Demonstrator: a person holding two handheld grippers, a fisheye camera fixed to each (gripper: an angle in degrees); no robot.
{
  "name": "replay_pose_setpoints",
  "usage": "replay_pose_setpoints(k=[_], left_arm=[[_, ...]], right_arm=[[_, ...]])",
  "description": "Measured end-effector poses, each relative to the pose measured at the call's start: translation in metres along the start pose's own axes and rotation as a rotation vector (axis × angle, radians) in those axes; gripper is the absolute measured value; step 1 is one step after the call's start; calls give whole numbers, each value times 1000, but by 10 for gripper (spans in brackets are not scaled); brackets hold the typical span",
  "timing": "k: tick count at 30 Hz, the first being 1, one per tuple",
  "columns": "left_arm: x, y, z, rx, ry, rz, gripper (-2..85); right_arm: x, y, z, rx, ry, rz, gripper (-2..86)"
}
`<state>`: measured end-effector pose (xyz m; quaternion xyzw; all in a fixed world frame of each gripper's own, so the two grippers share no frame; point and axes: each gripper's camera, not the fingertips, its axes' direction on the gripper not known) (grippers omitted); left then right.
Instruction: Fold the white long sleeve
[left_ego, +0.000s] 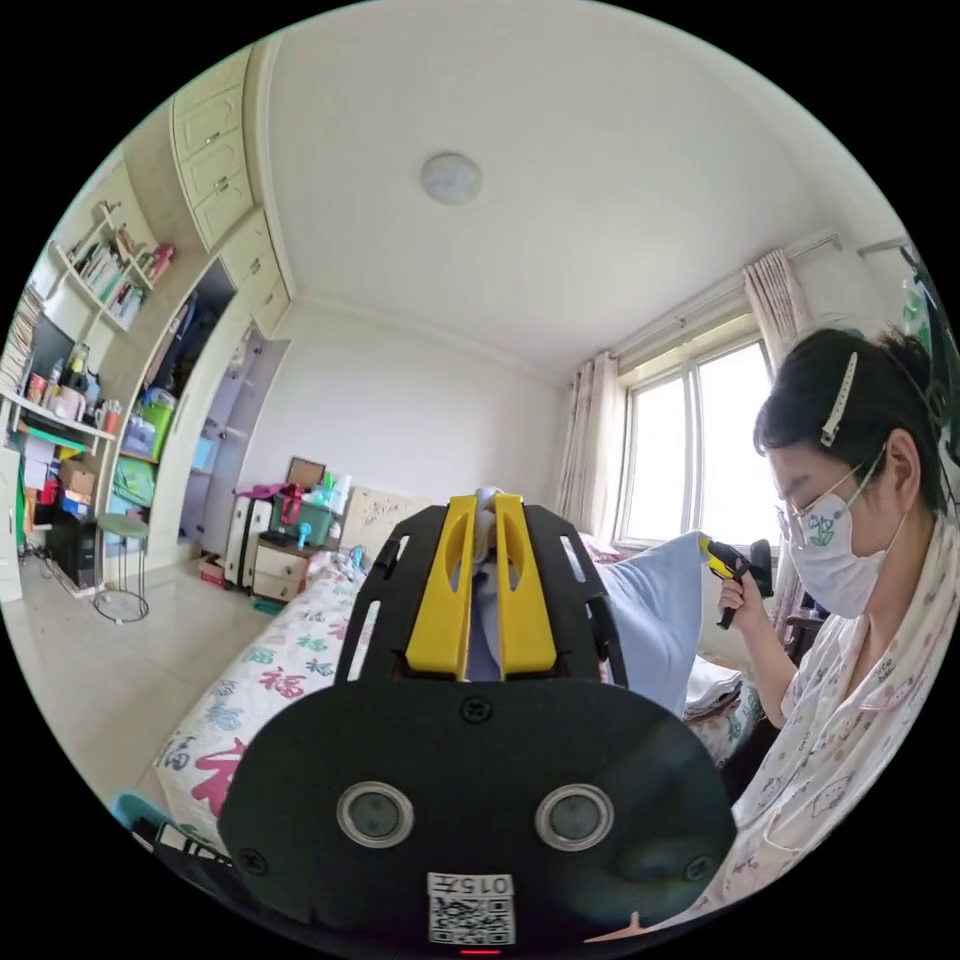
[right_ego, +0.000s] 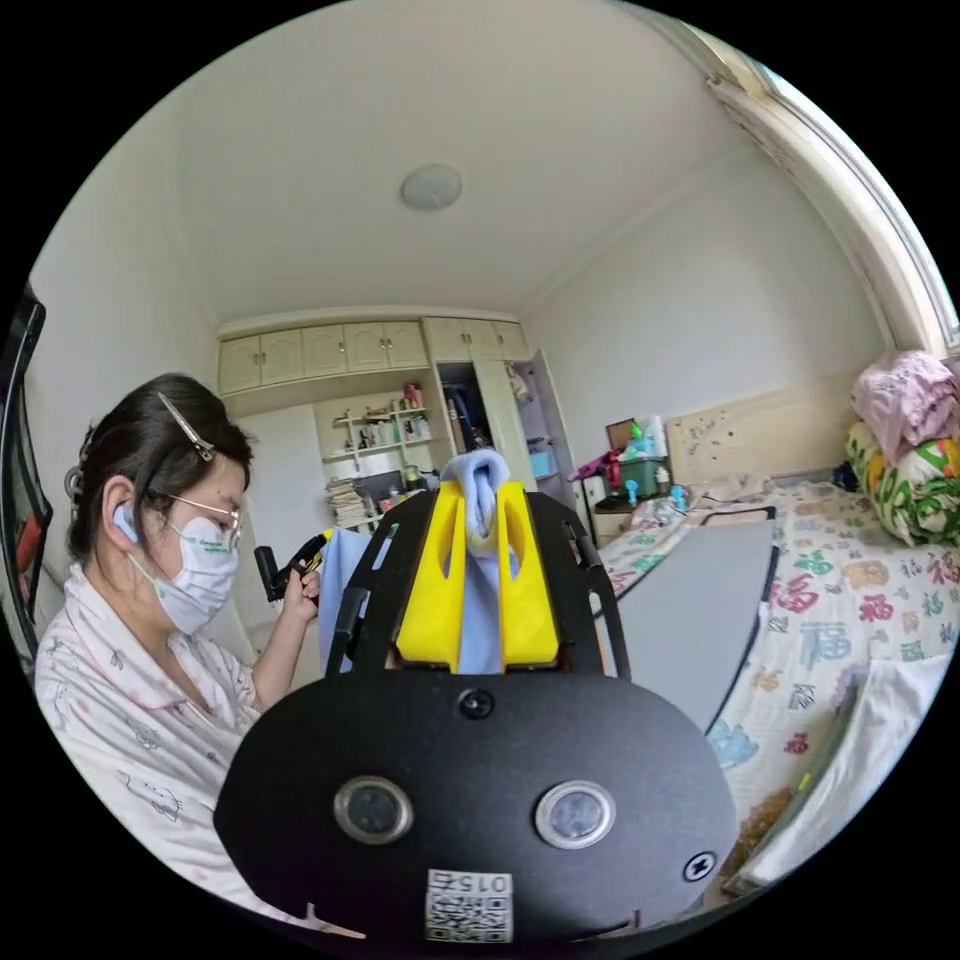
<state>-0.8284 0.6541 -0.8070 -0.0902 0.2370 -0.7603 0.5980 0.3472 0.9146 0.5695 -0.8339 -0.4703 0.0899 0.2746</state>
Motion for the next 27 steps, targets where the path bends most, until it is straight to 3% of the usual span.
replay_pose_setpoints(k=[3,7,11,13,15,17,23,27], left_arm=[[-27,24,71,-85,11,-59,15],[-79,83,213,-297,-8,-142,26],[-130,189,370,-578,-205,-263,62],[-147,211,382,-548,-160,-376,72],[-150,215,368,-461,-87,-346,70],[-162,223,350,-518,-84,-286,71],[-232,288,309,-864,-193,-412,122],[-264,319,308,-932,-176,-534,136]], right_arm=[[14,-19,14,-42,158,80,58],[113,-21,84,-182,324,357,60],[224,0,179,-305,559,697,59],[210,-14,195,-288,479,631,54],[177,-30,204,-314,424,456,60],[152,-35,209,-443,460,390,59],[138,0,186,-591,449,580,99],[138,24,182,-635,473,730,114]])
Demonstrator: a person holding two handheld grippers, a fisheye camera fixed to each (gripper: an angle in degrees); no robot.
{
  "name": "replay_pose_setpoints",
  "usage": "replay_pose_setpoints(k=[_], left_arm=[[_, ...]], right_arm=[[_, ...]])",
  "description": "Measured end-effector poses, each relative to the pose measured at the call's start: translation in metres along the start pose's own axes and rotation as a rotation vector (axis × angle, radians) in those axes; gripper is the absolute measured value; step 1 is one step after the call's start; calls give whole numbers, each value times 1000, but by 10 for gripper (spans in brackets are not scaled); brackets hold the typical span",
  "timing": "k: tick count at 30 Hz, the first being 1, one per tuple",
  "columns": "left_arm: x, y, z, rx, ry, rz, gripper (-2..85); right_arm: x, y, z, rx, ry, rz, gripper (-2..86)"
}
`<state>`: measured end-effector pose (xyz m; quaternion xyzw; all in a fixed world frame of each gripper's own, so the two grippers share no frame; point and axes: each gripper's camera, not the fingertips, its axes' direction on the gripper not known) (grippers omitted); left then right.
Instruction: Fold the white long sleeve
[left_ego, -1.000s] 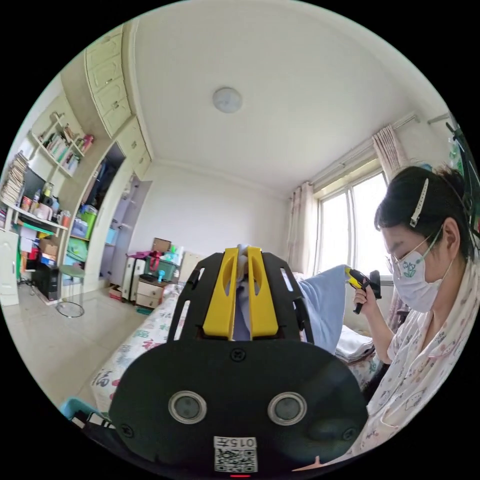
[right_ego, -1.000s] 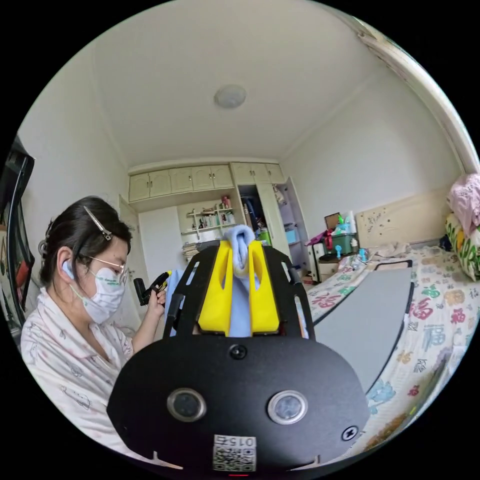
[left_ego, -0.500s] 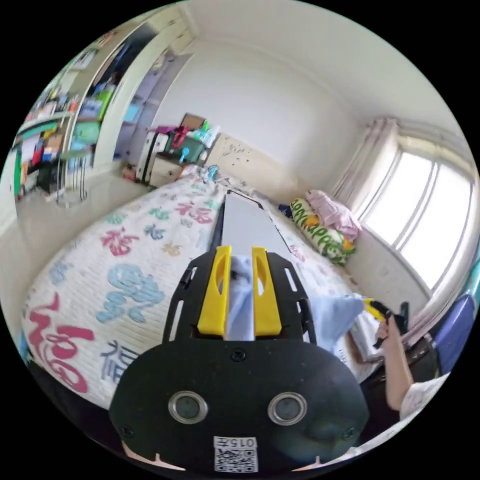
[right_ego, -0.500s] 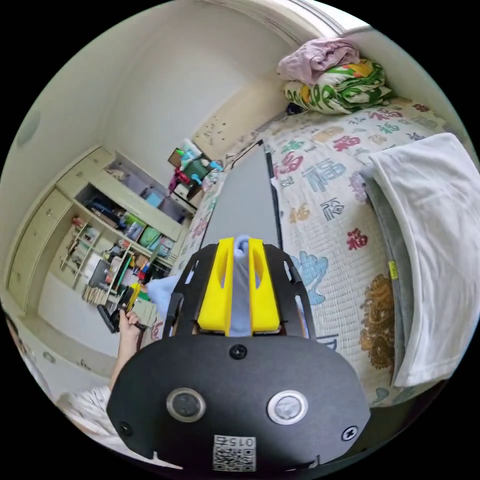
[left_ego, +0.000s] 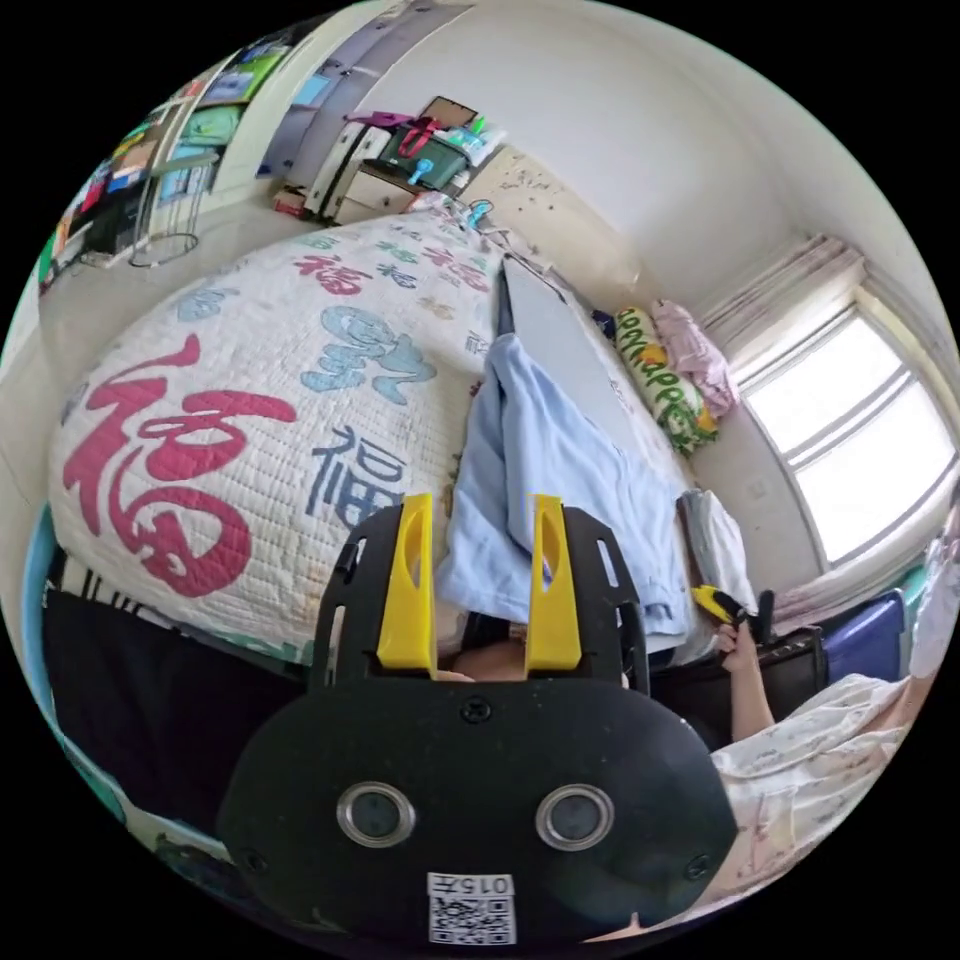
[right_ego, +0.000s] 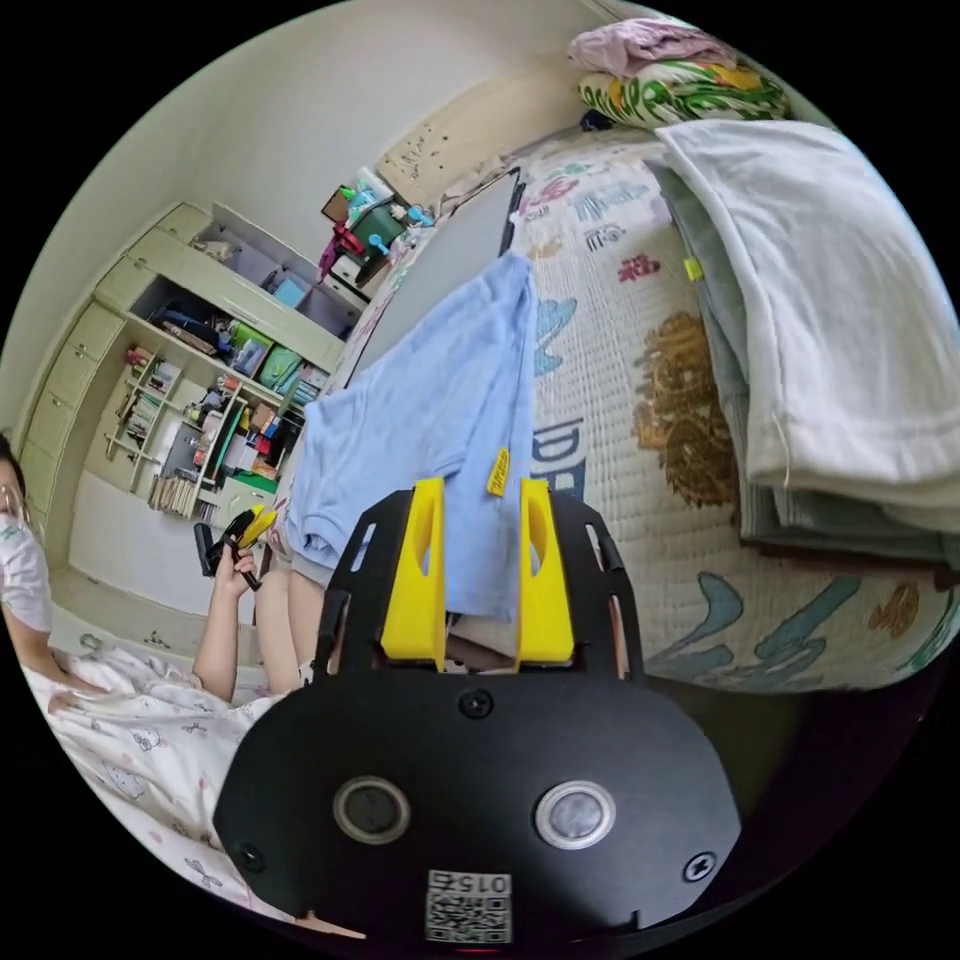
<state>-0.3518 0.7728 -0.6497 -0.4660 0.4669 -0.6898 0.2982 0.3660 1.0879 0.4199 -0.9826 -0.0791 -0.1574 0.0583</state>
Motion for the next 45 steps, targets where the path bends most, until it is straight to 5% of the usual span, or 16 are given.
replay_pose_setpoints(k=[12,17,26,34,39,45], left_arm=[[4,-66,76,-331,-137,81,136],[11,-72,87,-414,-76,140,13],[29,-56,17,-337,-50,239,-4],[48,-20,-2,-365,-126,289,13],[69,-5,-51,-222,-261,346,71],[150,44,-152,392,-411,534,71]], right_arm=[[-30,13,22,-96,51,50,120],[-40,26,39,-113,97,19,52],[1,76,29,-12,71,79,7],[4,132,92,-91,303,-46,25],[-5,180,94,77,407,-190,49],[-80,284,117,660,792,-555,55]])
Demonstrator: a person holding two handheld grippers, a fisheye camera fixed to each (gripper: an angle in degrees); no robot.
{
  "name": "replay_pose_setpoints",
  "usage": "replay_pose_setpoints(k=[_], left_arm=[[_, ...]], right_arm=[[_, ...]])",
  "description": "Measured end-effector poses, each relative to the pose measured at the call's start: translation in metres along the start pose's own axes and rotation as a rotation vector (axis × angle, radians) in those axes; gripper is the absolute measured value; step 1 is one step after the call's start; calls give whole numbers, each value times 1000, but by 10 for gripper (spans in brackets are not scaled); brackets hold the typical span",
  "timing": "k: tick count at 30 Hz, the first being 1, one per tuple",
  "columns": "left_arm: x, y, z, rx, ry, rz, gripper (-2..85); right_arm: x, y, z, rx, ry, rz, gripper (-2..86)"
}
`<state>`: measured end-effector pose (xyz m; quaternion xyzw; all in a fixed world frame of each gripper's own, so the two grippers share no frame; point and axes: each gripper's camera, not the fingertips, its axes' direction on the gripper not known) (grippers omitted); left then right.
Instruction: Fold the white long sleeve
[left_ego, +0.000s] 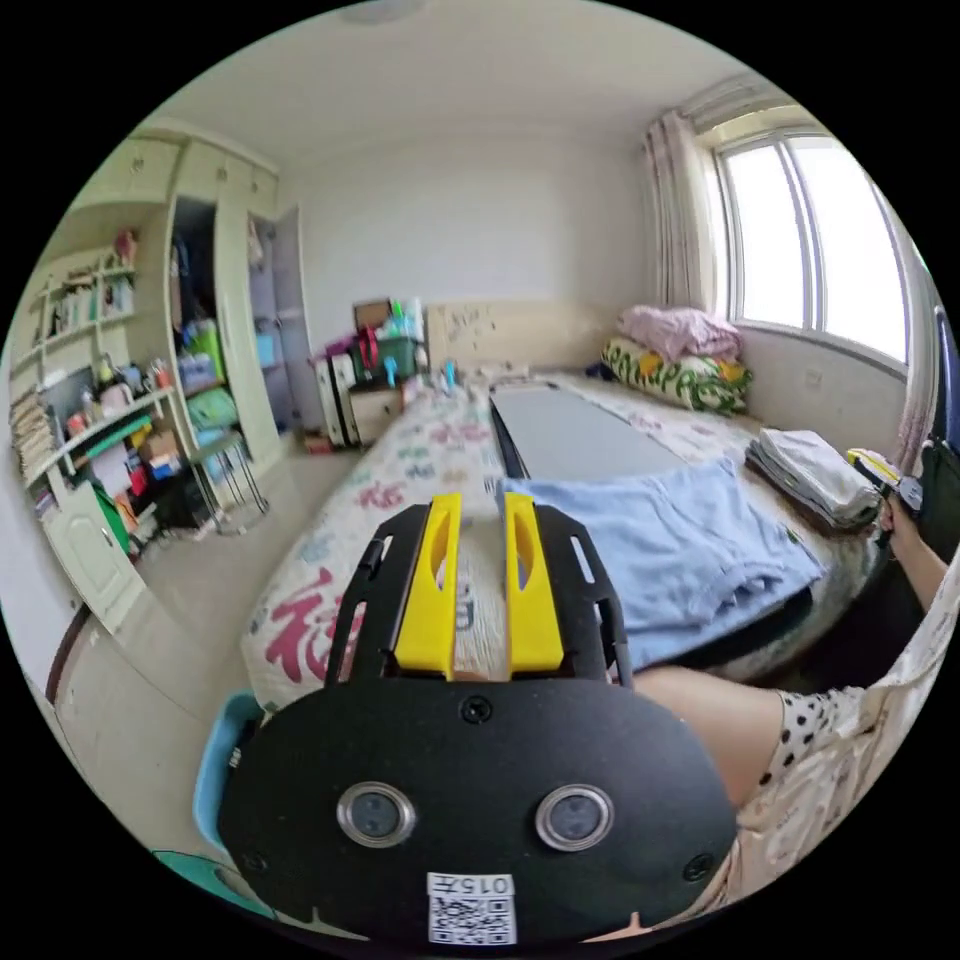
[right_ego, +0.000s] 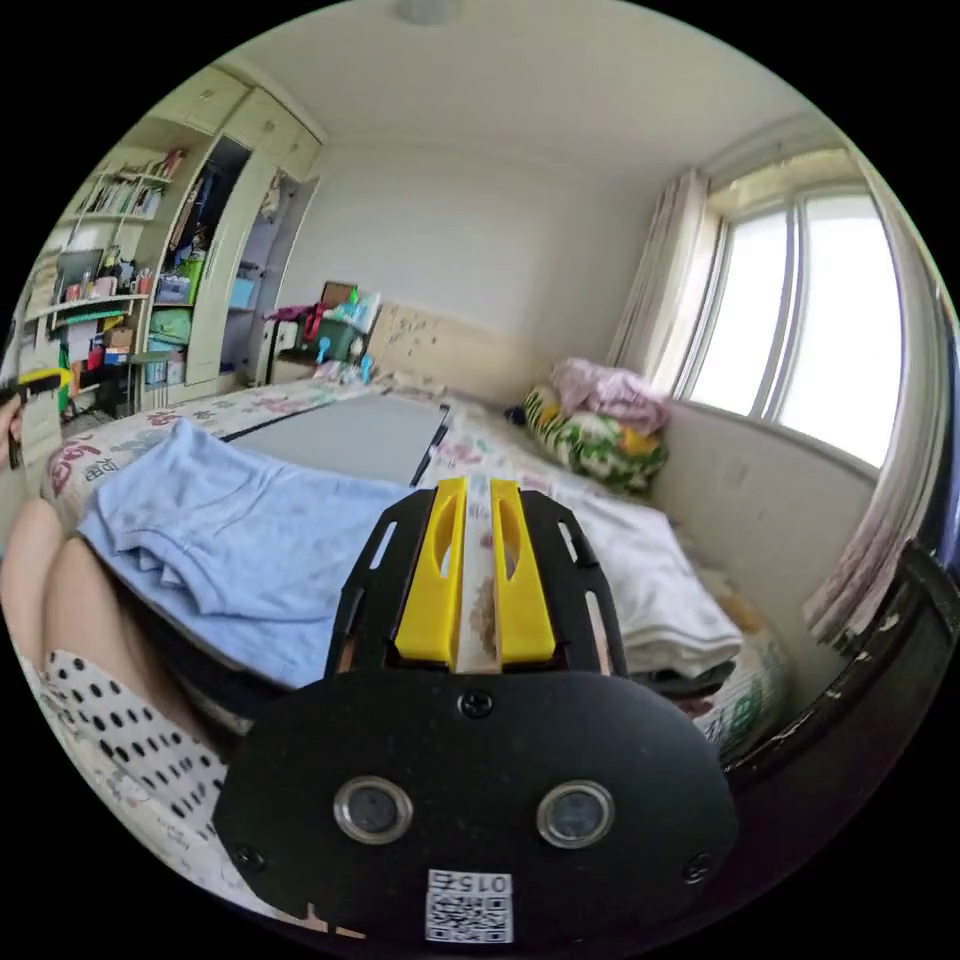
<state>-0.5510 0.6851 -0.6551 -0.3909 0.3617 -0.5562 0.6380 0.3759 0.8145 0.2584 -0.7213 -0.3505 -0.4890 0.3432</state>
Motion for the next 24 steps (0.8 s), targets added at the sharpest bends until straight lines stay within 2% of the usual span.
replay_pose_setpoints(k=[1,3,4,5,7,10,13,14,16,20,24], left_arm=[[12,-2,-16,87,-52,2,67],[25,-2,-31,194,-102,-51,74],[29,-2,-33,245,-74,-89,76],[32,-7,-27,225,18,-117,78],[41,-18,-6,124,185,-114,81],[88,-34,34,-80,426,96,92],[149,-37,67,-293,511,330,96],[168,-35,79,-361,592,396,95],[189,-33,95,-418,691,443,94],[222,-35,131,-542,659,517,95],[242,-37,150,-604,641,569,88]], right_arm=[[-21,10,-12,98,45,-41,64],[-51,25,-18,166,-18,-136,85],[-66,33,-16,143,-111,-183,98],[-78,42,-12,107,-204,-203,104],[-94,60,-4,45,-352,-241,110],[-113,94,8,-67,-513,-288,118],[-123,124,20,-174,-673,-304,120],[-127,135,28,-229,-738,-310,120],[-136,150,38,-314,-817,-333,119],[-161,180,52,-429,-899,-430,115],[-179,196,65,-522,-885,-507,82]])
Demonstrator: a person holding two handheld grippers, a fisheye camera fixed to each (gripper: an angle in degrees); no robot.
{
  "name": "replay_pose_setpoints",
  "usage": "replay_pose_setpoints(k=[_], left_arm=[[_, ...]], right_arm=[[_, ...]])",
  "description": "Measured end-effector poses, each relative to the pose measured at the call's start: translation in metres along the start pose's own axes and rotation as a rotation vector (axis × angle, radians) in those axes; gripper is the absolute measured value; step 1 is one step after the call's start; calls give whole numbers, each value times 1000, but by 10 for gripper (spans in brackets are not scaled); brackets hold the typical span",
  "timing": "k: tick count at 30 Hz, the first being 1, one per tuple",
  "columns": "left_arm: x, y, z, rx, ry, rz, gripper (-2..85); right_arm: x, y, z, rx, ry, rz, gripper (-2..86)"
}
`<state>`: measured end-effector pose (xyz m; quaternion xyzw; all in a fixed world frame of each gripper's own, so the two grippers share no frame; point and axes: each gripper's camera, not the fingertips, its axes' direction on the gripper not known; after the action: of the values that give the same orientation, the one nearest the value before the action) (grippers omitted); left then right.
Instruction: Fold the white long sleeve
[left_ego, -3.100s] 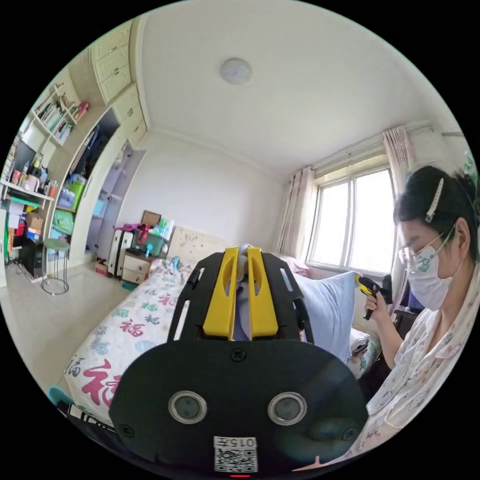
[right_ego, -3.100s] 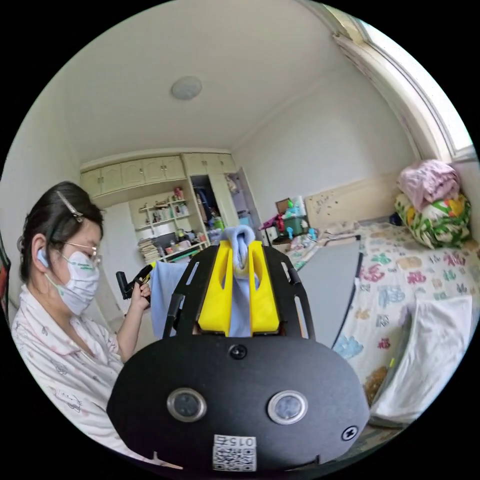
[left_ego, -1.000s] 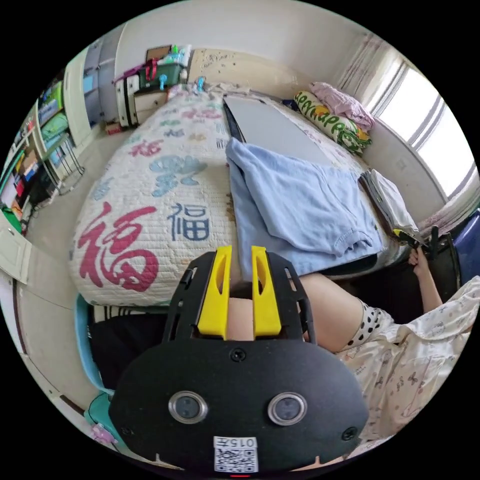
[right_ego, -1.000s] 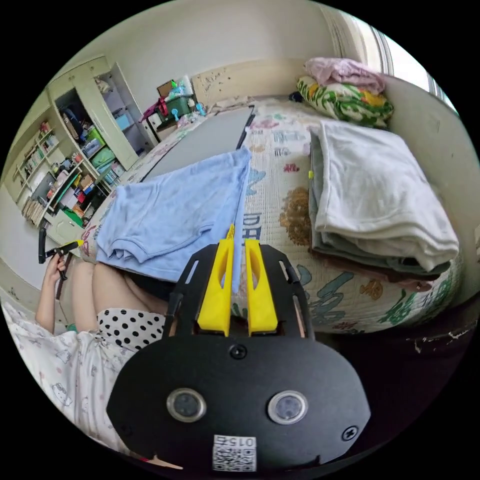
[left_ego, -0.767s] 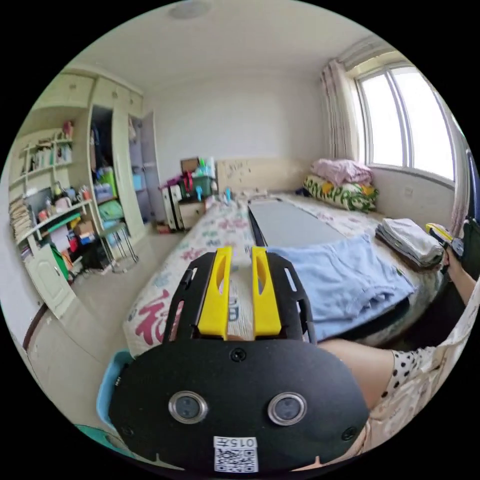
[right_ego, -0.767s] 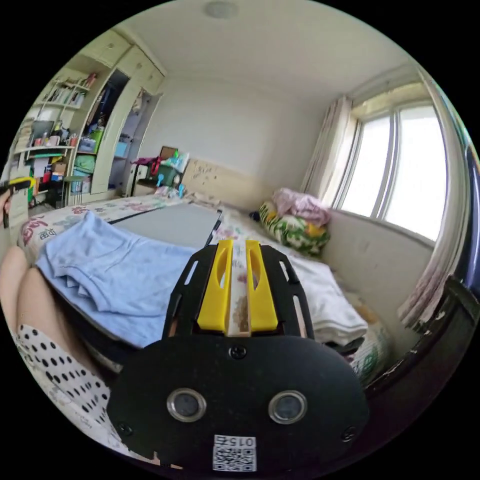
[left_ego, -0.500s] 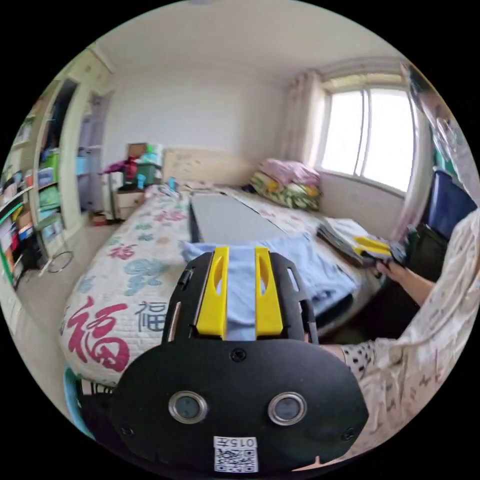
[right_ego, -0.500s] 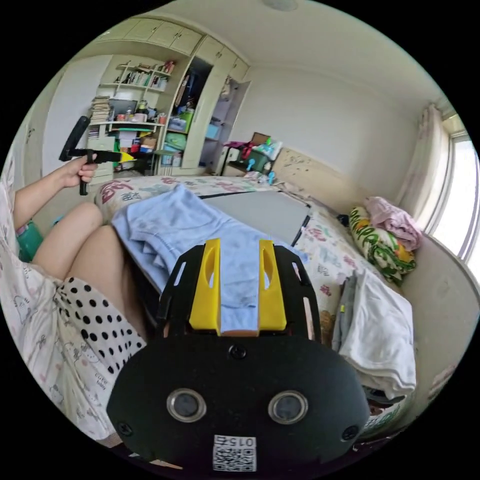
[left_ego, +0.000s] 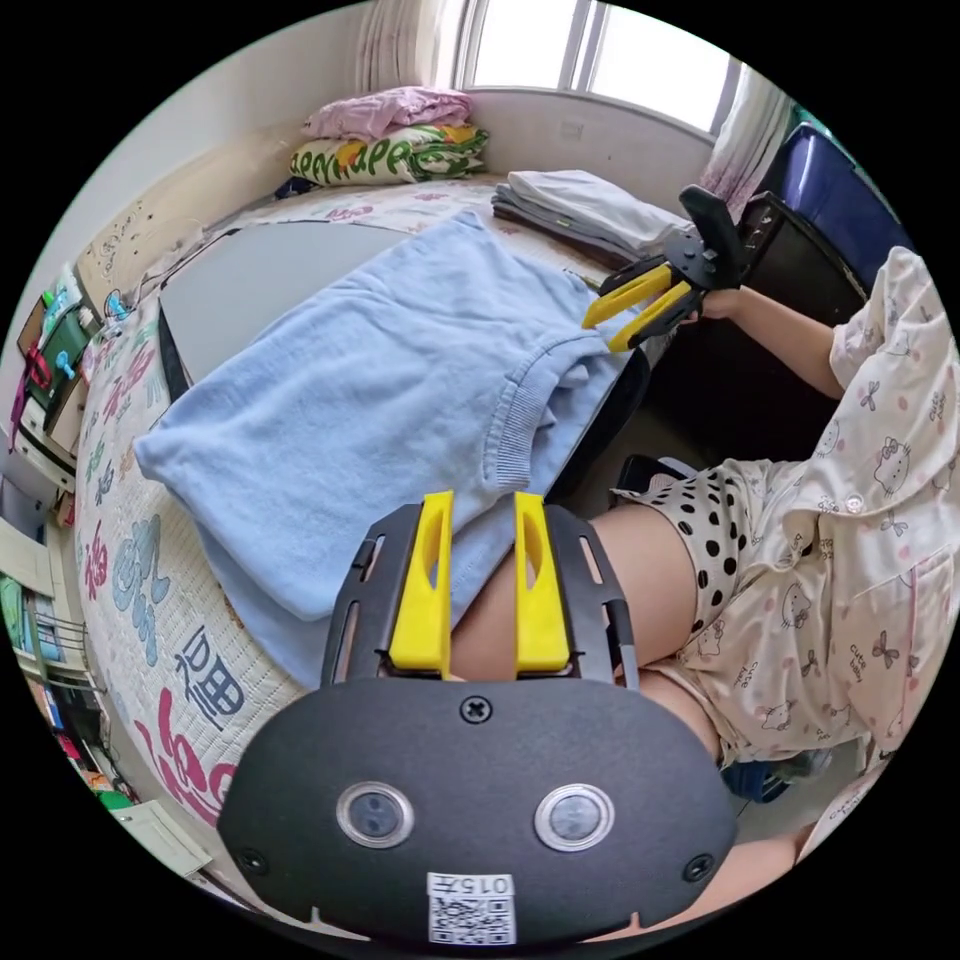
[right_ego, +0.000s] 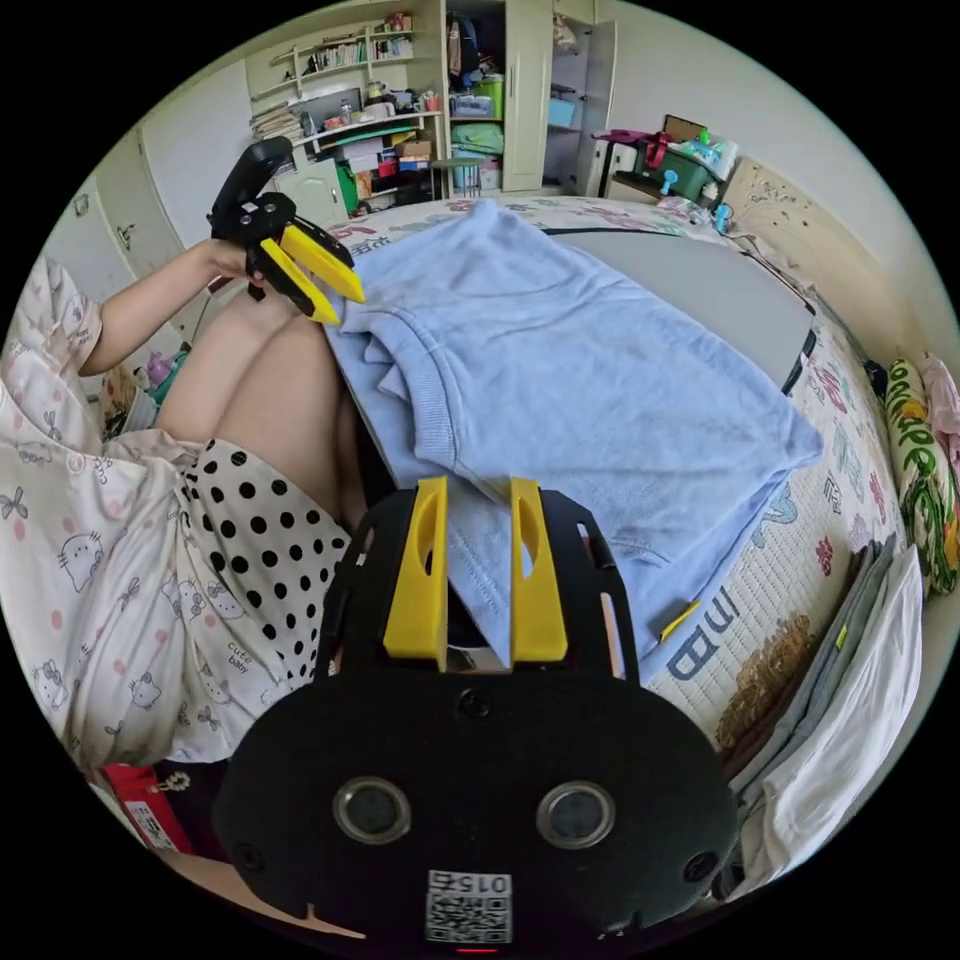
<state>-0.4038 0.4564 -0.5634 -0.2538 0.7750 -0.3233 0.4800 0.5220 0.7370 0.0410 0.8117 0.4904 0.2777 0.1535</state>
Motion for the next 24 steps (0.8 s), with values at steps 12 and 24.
replay_pose_setpoints(k=[12,24], left_arm=[[-61,-64,-22,-141,120,-77,13],[-156,-184,-217,730,-227,-369,72]], right_arm=[[33,-37,-26,-97,-40,49,-4],[147,-212,-265,559,143,294,39]])
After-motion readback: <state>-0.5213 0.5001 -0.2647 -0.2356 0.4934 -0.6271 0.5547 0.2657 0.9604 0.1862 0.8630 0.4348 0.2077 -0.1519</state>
